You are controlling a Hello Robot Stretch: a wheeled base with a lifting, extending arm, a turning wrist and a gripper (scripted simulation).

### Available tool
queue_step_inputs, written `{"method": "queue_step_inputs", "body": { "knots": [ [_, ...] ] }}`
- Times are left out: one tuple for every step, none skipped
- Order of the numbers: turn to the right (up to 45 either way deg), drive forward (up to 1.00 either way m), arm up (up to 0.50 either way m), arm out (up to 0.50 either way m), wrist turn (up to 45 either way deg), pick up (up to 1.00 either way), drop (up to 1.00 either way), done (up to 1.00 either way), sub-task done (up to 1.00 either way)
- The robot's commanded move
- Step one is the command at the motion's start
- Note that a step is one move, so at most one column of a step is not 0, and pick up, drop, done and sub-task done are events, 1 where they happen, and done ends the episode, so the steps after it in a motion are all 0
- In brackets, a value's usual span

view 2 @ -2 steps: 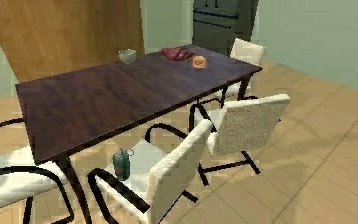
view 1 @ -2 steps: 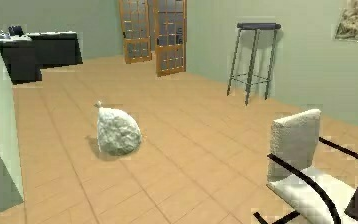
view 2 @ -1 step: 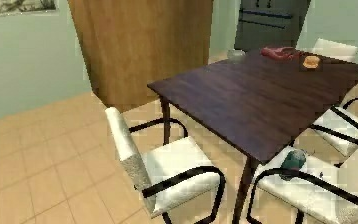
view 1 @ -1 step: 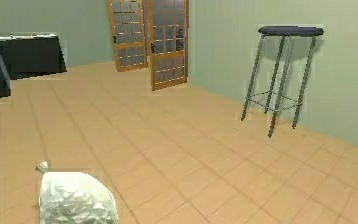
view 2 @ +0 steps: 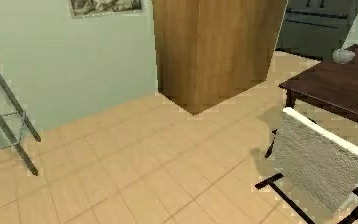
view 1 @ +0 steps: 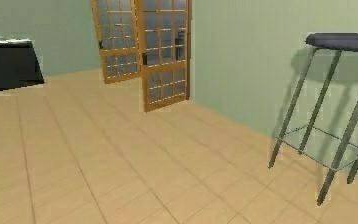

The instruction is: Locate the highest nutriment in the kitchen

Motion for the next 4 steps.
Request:
{"method": "queue_step_inputs", "body": {
  "knots": [
    [24.0, 0.0, 0.0, 0.0, 0.0, 0.0, 0.0, 0.0, 0.0],
    [0.0, 0.05, 0.0, 0.0, 0.0, 0.0, 0.0, 0.0, 0.0],
    [-45.0, 0.0, 0.0, 0.0, 0.0, 0.0, 0.0, 0.0, 0.0],
    [-15.0, 0.0, 0.0, 0.0, 0.0, 0.0, 0.0, 0.0, 0.0]
  ]
}}
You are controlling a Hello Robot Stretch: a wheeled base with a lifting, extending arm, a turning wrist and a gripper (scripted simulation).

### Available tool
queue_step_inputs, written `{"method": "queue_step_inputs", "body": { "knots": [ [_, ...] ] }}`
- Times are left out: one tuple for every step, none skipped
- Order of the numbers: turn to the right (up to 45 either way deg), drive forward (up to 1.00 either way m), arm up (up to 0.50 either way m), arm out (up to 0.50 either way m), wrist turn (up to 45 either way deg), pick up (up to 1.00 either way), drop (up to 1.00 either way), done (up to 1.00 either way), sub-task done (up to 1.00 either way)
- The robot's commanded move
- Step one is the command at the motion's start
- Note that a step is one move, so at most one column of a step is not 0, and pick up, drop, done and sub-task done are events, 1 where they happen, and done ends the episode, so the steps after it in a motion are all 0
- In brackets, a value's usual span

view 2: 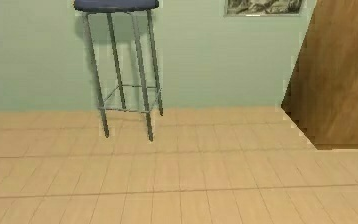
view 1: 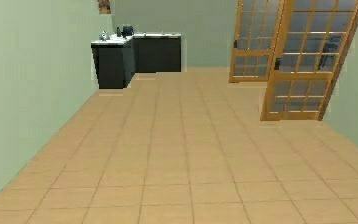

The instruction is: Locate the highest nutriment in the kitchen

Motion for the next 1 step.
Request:
{"method": "queue_step_inputs", "body": {
  "knots": [
    [0.0, 0.8, 0.0, 0.0, 0.0, 0.0, 0.0, 0.0, 0.0]
  ]
}}
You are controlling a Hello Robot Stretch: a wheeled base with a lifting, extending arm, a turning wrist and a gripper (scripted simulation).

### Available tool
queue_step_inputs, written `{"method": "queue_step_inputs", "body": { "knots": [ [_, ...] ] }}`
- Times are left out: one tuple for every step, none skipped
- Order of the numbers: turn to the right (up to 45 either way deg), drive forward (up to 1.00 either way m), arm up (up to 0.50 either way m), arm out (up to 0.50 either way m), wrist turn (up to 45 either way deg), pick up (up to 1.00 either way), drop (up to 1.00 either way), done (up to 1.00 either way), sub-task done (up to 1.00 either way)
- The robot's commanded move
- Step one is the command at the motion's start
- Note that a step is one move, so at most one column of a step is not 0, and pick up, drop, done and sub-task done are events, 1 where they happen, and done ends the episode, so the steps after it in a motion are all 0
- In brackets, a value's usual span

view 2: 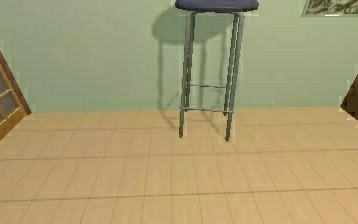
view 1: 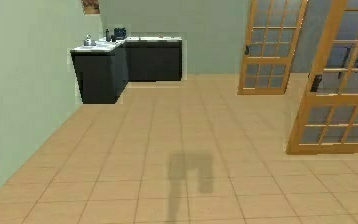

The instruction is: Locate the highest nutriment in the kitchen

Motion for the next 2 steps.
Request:
{"method": "queue_step_inputs", "body": {
  "knots": [
    [-9.0, 0.0, 0.0, 0.0, 0.0, 0.0, 0.0, 0.0, 0.0],
    [0.0, 1.0, 0.0, 0.0, 0.0, 0.0, 0.0, 0.0, 0.0]
  ]
}}
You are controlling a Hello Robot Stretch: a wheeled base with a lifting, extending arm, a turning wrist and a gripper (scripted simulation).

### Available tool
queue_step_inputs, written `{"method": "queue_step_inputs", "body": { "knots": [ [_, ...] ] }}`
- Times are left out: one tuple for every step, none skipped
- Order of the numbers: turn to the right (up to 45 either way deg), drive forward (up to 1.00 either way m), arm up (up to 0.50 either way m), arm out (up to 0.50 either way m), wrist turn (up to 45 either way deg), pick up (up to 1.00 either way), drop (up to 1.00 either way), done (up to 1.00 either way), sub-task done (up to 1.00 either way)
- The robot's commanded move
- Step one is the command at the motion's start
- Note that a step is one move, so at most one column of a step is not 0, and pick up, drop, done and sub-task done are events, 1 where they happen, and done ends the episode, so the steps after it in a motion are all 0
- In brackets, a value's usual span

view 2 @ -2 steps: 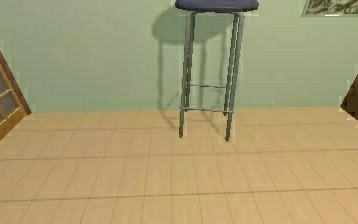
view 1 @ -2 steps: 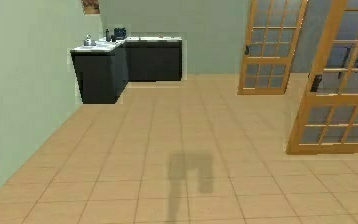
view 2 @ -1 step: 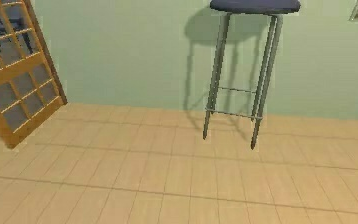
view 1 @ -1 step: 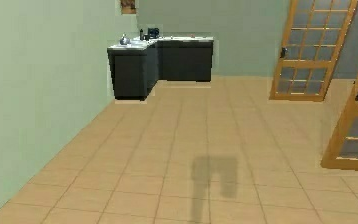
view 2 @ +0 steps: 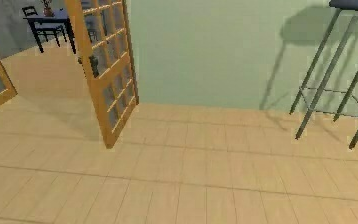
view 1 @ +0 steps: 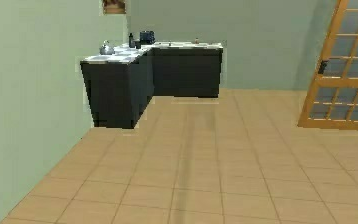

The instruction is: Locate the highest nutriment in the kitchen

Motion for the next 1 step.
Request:
{"method": "queue_step_inputs", "body": {
  "knots": [
    [0.0, 1.0, 0.0, 0.0, 0.0, 0.0, 0.0, 0.0, 0.0]
  ]
}}
